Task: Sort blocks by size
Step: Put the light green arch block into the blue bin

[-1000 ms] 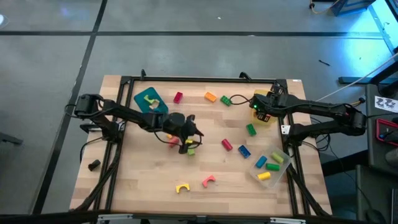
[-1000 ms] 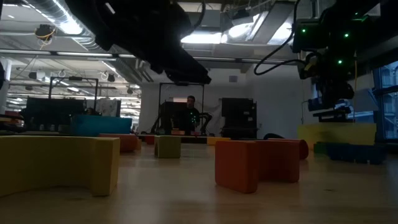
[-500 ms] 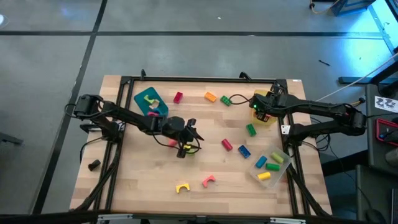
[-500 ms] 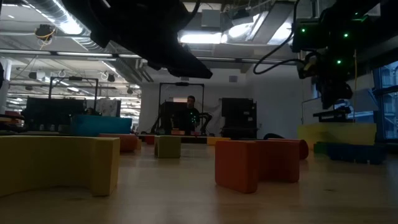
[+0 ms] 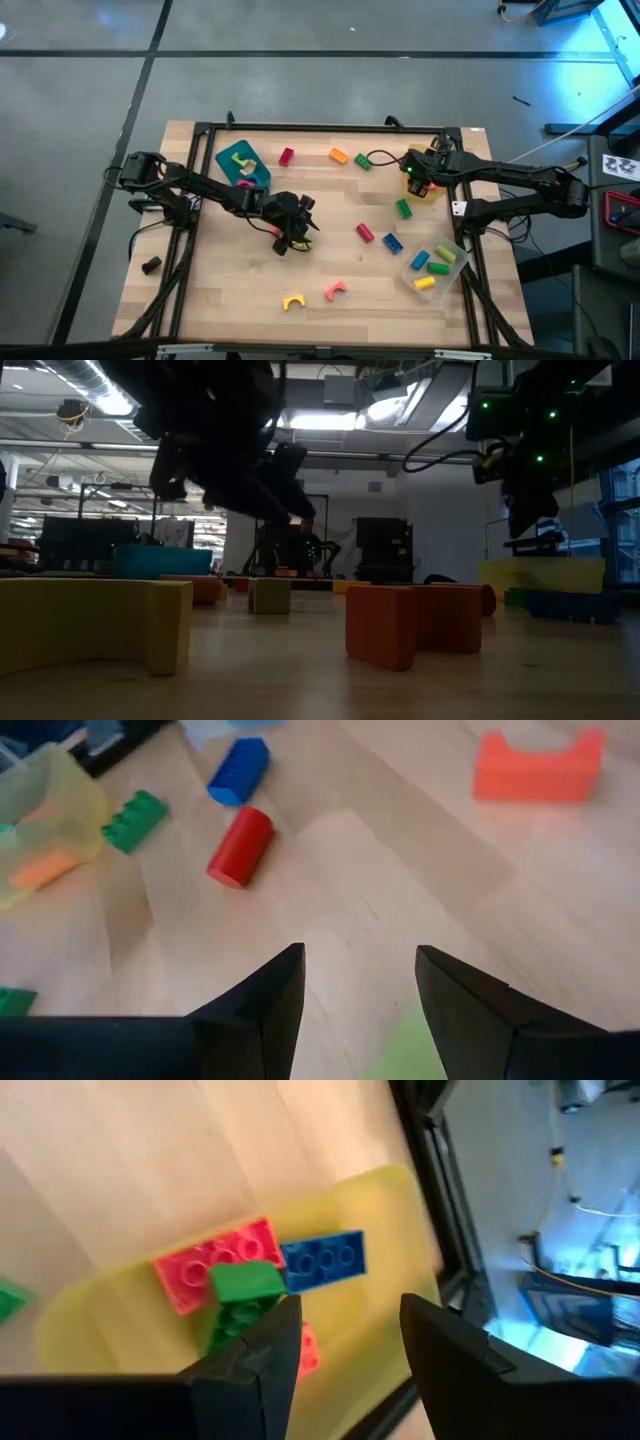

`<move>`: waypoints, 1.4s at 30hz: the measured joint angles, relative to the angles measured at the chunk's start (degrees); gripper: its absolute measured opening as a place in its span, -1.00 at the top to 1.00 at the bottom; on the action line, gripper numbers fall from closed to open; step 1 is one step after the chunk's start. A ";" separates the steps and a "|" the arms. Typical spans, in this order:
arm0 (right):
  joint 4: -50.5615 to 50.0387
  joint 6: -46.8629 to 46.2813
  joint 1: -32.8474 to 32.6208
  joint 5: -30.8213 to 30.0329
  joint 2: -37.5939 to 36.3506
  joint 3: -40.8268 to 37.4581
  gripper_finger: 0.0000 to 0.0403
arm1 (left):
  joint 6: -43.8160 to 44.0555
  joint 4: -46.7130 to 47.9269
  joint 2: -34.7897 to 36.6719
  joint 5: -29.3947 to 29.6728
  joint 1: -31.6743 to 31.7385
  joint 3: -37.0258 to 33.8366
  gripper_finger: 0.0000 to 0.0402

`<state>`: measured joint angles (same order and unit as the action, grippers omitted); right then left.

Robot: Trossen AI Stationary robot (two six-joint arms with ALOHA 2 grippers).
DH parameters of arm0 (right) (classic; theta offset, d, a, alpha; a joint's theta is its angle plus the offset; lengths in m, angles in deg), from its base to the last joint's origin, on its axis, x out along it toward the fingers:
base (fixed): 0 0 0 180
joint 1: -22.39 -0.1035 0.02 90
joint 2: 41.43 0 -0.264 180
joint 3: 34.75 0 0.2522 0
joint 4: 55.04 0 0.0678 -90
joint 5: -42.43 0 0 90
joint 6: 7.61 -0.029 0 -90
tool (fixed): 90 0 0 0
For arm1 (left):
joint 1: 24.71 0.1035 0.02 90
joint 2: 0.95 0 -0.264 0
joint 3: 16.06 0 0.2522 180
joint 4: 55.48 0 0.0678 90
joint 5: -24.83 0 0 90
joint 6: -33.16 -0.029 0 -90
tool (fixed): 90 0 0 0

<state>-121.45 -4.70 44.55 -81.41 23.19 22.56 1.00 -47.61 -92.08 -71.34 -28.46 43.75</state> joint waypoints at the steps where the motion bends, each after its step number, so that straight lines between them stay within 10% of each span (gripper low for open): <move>1: 0.46 -0.02 0.00 0.86 0.01 0.00 0.14 | -1.06 0.66 0.00 -0.02 0.05 -0.01 0.13; 9: 2.14 -0.08 0.00 6.56 0.02 0.00 0.14 | 1.74 0.34 0.00 0.39 -0.67 2.16 0.13; 19: 2.16 -0.08 0.00 7.98 0.02 0.00 0.14 | -0.97 24.32 -0.62 -0.36 -0.79 12.87 0.13; 42: 2.19 -0.05 0.00 7.99 0.02 0.00 0.14 | -16.67 26.21 -9.40 3.38 -2.42 13.39 0.13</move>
<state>-119.27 -4.75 44.55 -73.42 23.21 22.56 -15.67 -21.41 -101.48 -67.95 -30.88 57.14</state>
